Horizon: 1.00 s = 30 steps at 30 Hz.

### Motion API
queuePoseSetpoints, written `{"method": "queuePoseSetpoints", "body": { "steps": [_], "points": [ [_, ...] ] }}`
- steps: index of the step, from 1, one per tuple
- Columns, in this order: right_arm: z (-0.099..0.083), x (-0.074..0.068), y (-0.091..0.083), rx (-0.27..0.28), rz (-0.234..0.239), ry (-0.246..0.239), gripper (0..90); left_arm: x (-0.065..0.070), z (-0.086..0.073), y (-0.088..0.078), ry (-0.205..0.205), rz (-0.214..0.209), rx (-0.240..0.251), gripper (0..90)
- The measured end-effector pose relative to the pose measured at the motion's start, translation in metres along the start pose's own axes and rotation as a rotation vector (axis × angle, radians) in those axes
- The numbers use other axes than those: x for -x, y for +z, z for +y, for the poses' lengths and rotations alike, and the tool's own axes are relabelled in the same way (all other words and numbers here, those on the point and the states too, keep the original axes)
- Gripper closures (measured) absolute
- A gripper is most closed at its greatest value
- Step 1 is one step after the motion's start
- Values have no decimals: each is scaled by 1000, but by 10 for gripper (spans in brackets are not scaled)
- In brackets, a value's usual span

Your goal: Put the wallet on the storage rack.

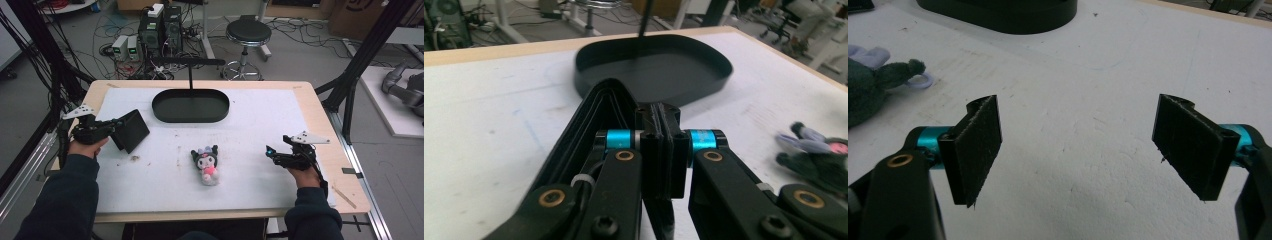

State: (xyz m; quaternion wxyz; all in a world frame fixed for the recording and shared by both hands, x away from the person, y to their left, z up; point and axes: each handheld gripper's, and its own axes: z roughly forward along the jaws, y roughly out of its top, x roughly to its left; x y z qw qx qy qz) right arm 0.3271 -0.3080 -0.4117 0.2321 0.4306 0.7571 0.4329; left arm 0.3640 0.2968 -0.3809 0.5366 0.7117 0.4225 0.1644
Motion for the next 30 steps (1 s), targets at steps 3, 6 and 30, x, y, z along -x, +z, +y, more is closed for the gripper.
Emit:
{"method": "queuePoseSetpoints", "body": {
  "steps": [3, 6, 30],
  "points": [
    [0, 0, 1, -4, 0, -3, 201, 14, -7, 3, 12, -17, 5, 878],
    [0, -1, 0, -5, 3, -4, 201, 21, -16, 3, -3, -31, 13, 878],
    [-1, -1, 0, -8, 16, -5, 201, 46, -15, 7, 104, -37, 41, 574]
  ]
}}
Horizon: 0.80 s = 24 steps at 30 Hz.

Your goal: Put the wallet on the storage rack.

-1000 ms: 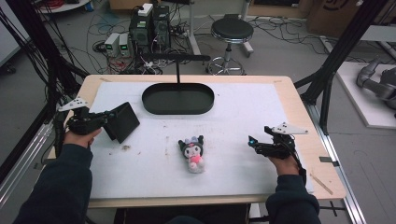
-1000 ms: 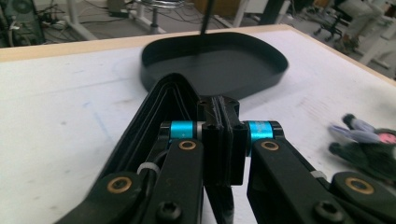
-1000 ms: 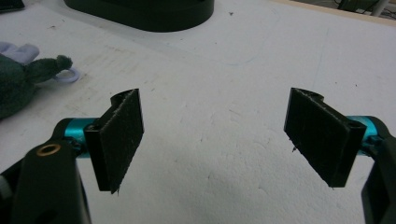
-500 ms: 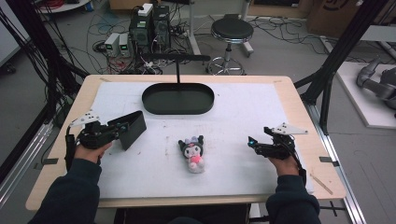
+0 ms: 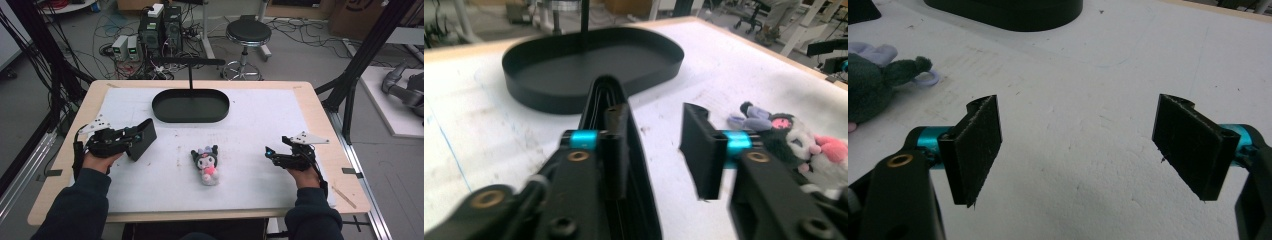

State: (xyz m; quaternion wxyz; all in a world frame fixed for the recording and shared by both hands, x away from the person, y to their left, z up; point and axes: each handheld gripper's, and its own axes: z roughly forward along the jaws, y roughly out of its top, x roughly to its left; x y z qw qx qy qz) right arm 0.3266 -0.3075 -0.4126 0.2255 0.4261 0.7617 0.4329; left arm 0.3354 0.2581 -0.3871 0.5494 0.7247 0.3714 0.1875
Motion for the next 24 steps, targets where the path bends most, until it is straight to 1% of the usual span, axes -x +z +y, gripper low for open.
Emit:
{"method": "queuePoseSetpoints", "body": {
  "steps": [1, 2, 3, 5, 7, 8, 9, 11, 13, 14, 15, 16, 17, 18, 19, 20, 21, 22, 24],
  "points": [
    [0, 0, 0, -1, 1, 3, 201, 2, 1, -1, 50, 51, 18, 503],
    [0, 0, 0, -1, 0, 3, 201, 4, 1, -1, 96, 112, 23, 419],
    [0, 0, 0, -4, 0, 6, 201, 5, 2, -1, 112, 152, 15, 348],
    [0, 0, 0, -5, 3, 6, 201, 4, 0, 1, 121, 194, -12, 296],
    [0, 0, 1, -6, 4, 4, 201, 2, -3, 4, 118, 219, -37, 270],
    [0, 0, 1, -5, 4, 5, 201, 2, -3, 4, 118, 219, -37, 269],
    [0, 0, 0, -6, 5, 6, 201, -2, -9, 6, 87, 217, -60, 269],
    [0, 0, 1, -7, 6, 6, 201, -5, -16, 8, 49, 213, -78, 270],
    [0, 0, 1, -9, 6, 5, 201, -9, -23, 9, -7, 178, -90, 323],
    [0, 0, 1, -9, 7, 5, 201, -11, -26, 10, -23, 167, -100, 369],
    [0, 0, 2, -11, 7, 3, 201, -11, -26, 10, -23, 167, -100, 432],
    [-1, -1, 2, -13, 7, 6, 201, -11, -29, 11, -26, 153, -113, 550],
    [-1, -1, 2, -17, 7, 5, 201, -12, -34, 10, -24, 142, -115, 639],
    [-1, -1, 3, -16, 8, 3, 201, -13, -35, 10, -34, 137, -109, 697],
    [-1, -1, 3, -17, 7, 1, 201, -13, -35, 10, -34, 137, -109, 734],
    [-1, -1, 3, -17, 7, 1, 201, -14, -36, 9, -55, 129, -101, 734],
    [-1, -1, 3, -18, 6, 4, 201, -14, -35, 9, -65, 126, -91, 765],
    [-1, -1, 3, -19, 7, 3, 201, -14, -33, 8, -55, 132, -89, 769],
    [-1, -1, 3, -21, 9, 1, 201, -15, -25, 8, -58, 137, -72, 769]
  ]
}}
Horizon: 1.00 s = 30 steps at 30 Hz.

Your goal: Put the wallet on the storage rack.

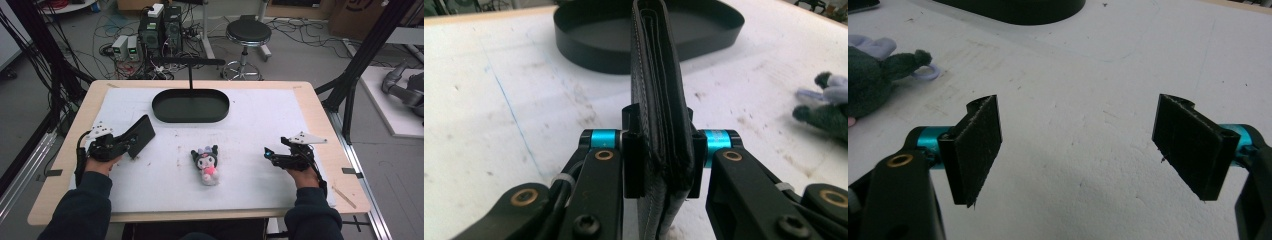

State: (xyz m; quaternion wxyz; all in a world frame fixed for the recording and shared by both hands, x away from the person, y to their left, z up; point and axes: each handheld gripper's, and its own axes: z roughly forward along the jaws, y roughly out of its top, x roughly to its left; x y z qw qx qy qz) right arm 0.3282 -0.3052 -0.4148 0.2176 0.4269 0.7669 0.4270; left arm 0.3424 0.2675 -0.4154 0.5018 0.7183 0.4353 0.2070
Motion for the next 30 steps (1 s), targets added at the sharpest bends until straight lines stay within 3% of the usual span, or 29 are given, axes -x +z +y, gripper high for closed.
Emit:
{"method": "queuePoseSetpoints", "body": {
  "steps": [2, 6, 9, 10, 11, 14, 15, 20, 24, 25, 30],
  "points": [
    [0, 0, 1, -1, 2, -4, 201, -1, 5, 0, 0, 6, 17, 769],
    [1, 0, 2, -4, 4, -4, 201, -5, 35, 3, -14, 15, 81, 767],
    [1, 0, 2, 5, 3, -6, 202, -5, 55, 11, -14, 20, 86, 764],
    [1, 1, 2, 5, 3, -7, 202, -5, 55, 11, -14, 20, 86, 763],
    [1, 1, 2, 6, 4, -4, 202, -5, 67, 18, -2, 31, 92, 763],
    [1, 3, 2, 8, 2, -5, 202, -5, 77, 27, 3, 33, 94, 763],
    [1, 3, 2, 10, 4, -6, 202, -5, 85, 37, 15, 39, 95, 763],
    [0, 4, 0, 14, 4, -4, 202, -5, 97, 65, 32, 60, 63, 762],
    [0, 4, 0, 18, 0, -1, 202, -6, 99, 83, 45, 72, 40, 761],
    [0, 4, 0, 21, 0, -6, 202, -6, 99, 94, 58, 79, 25, 761],
    [0, 4, 1, 19, 1, -13, 202, -9, 96, 122, 75, 111, -38, 761]
  ]
}}
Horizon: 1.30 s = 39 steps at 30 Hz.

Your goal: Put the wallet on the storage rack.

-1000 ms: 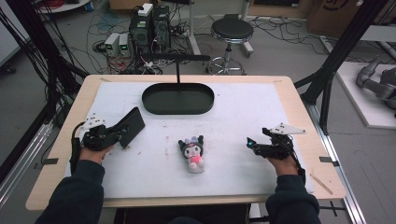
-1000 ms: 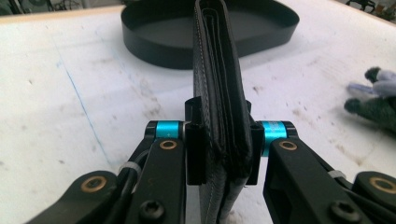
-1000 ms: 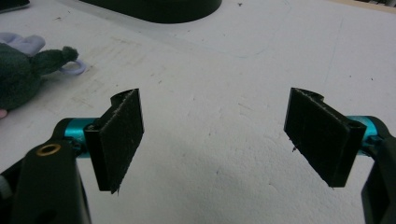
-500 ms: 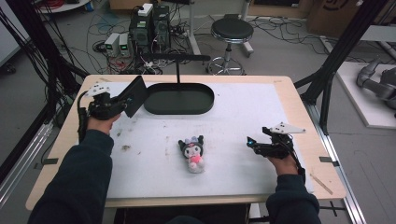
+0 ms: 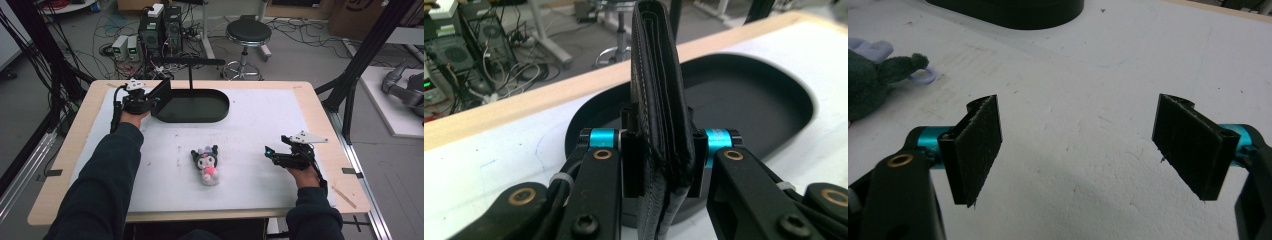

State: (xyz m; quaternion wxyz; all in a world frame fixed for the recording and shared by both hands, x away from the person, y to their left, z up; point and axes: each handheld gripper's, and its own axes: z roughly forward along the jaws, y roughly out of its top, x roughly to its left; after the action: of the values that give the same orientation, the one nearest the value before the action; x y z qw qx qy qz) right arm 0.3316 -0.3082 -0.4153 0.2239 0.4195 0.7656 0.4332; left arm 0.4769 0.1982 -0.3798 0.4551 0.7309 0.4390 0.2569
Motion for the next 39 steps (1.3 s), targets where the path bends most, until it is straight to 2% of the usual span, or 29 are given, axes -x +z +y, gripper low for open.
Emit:
{"method": "queuePoseSetpoints", "body": {
  "steps": [3, 4, 5, 6, 7, 9, 10, 11, 13, 15, 16, 17, 19, 21, 23, 25, 27, 28, 32, 36, 37, 38, 39],
  "points": [
    [0, 1, 0, 2, -6, 6, 202, -1, 3, 9, 4, 23, -14, 761],
    [0, 1, 0, 6, -7, 6, 202, 0, 8, 18, 28, 46, -46, 761],
    [0, 1, 0, 6, -7, 5, 202, 0, 8, 18, 28, 46, -46, 761],
    [0, 1, 0, 7, -8, 5, 202, 3, 12, 27, 61, 73, -81, 760],
    [0, 1, 0, 7, -8, 4, 202, 4, 14, 31, 71, 90, -102, 759],
    [0, 1, 0, 10, -8, 6, 202, 6, 15, 36, 87, 106, -112, 759],
    [0, 1, -1, 11, -9, 8, 202, 10, 17, 44, 118, 123, -114, 759],
    [0, 2, -2, 13, -9, 6, 202, 11, 16, 48, 132, 136, -114, 759],
    [0, 2, -3, 17, -10, 5, 202, 14, 13, 56, 149, 162, -153, 760],
    [-1, 2, -5, 18, -14, 6, 202, 16, 11, 59, 155, 161, -156, 747],
    [-1, 4, -5, 19, -13, 2, 202, 20, 8, 64, 135, 144, -165, 722],
    [-2, 4, -5, 15, -13, 9, 203, 20, 8, 64, 135, 144, -165, 665],
    [-2, 6, -5, 17, -13, 15, 202, 24, 6, 67, 92, 100, -186, 534],
    [-2, 7, -5, 21, -12, 18, 202, 26, 5, 66, 61, 73, -193, 481],
    [-2, 6, -5, 18, -10, 13, 202, 27, 5, 64, 30, 38, -191, 475],
    [-2, 5, -5, 15, -7, 9, 202, 27, 5, 62, 19, 29, -184, 470],
    [-2, 5, -4, 14, -4, 5, 202, 24, 6, 56, -38, -12, -156, 469],
    [-2, 5, -4, 14, -4, 5, 202, 24, 6, 56, -38, -12, -156, 467],
    [-1, 5, -4, 12, -4, 10, 202, 23, 5, 51, -70, -68, -133, 457],
    [-1, 5, -3, 11, -1, 11, 203, 23, 3, 54, -73, -63, -141, 453],
    [-1, 5, -3, 11, -1, 8, 202, 24, -1, 59, -50, -30, -181, 461],
    [-1, 5, -3, 11, 1, 8, 202, 24, -1, 59, -50, -30, -181, 453],
    [-1, 4, -3, 10, 1, 7, 202, 24, -5, 65, -60, -30, -212, 412]
  ]
}}
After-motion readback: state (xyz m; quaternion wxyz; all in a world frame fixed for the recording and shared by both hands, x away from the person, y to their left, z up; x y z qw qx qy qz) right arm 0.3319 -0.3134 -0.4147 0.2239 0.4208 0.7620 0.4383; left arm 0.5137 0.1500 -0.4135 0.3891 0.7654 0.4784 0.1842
